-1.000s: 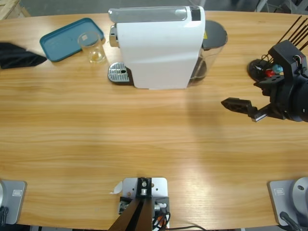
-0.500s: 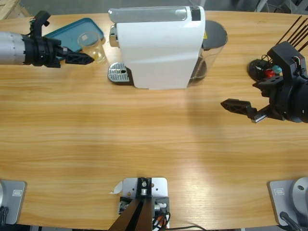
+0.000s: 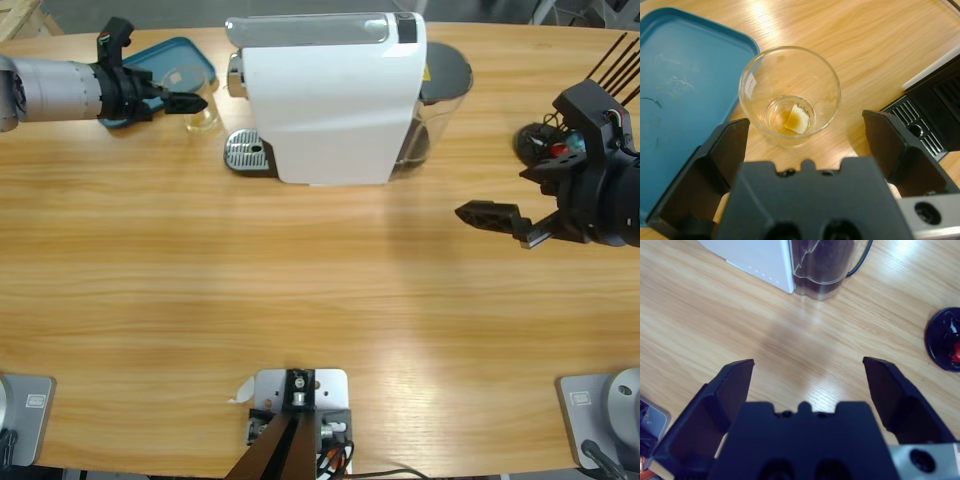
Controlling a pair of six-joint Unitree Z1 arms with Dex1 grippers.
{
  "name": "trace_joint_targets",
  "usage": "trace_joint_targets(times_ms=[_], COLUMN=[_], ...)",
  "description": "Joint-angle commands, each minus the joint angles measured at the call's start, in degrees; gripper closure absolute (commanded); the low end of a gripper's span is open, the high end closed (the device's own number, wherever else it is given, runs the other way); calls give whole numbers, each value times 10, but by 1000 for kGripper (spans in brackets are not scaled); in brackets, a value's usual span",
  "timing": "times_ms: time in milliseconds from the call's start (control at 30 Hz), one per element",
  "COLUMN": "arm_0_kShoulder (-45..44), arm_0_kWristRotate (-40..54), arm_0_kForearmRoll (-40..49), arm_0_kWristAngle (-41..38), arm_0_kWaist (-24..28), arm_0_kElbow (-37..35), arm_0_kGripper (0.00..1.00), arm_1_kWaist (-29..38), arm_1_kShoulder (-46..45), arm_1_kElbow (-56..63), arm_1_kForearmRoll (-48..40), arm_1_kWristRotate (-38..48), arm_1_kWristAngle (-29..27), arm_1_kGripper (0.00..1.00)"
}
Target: Pour coffee
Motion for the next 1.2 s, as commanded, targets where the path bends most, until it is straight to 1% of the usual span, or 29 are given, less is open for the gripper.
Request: trace_joint_targets(times_ms=[33, 267, 333, 367, 400, 433, 500, 600, 633, 900, 1200], arm_0_kShoulder=[61, 79, 80, 80, 80, 80, 81, 81, 81, 67, -84], arm_0_kWristRotate=[7, 7, 7, 7, 7, 7, 8, 10, 11, 16, 44], arm_0_kForearmRoll=[-31, -36, -35, -35, -35, -35, -35, -35, -35, -35, -14], arm_0_kWristAngle=[4, 6, 7, 7, 7, 7, 6, 5, 5, 3, -18], arm_0_kWaist=[-5, -5, -5, -5, -5, -5, -5, -5, -5, -5, -8], arm_0_kElbow=[-10, -30, -31, -31, -31, -31, -32, -31, -31, -21, 55], arm_0_kGripper=[13, 13, 27, 86, 188, 349, 576, 796, 823, 823, 819], arm_1_kWaist=[-9, -15, -15, -15, -15, -16, -18, -18, -19, -19, -19], arm_1_kShoulder=[17, 20, 22, 23, 23, 23, 23, 23, 23, 23, 22], arm_1_kElbow=[18, 18, 18, 18, 18, 17, 18, 17, 17, 17, 17], arm_1_kForearmRoll=[-9, -10, -10, -11, -11, -11, -11, -10, -11, -11, -11], arm_1_kWristRotate=[-10, -12, -12, -13, -13, -13, -13, -14, -14, -15, -15], arm_1_kWristAngle=[12, 15, 16, 16, 17, 17, 19, 21, 21, 22, 25], arm_1_kGripper=[41, 64, 64, 64, 64, 67, 78, 82, 85, 96, 105])
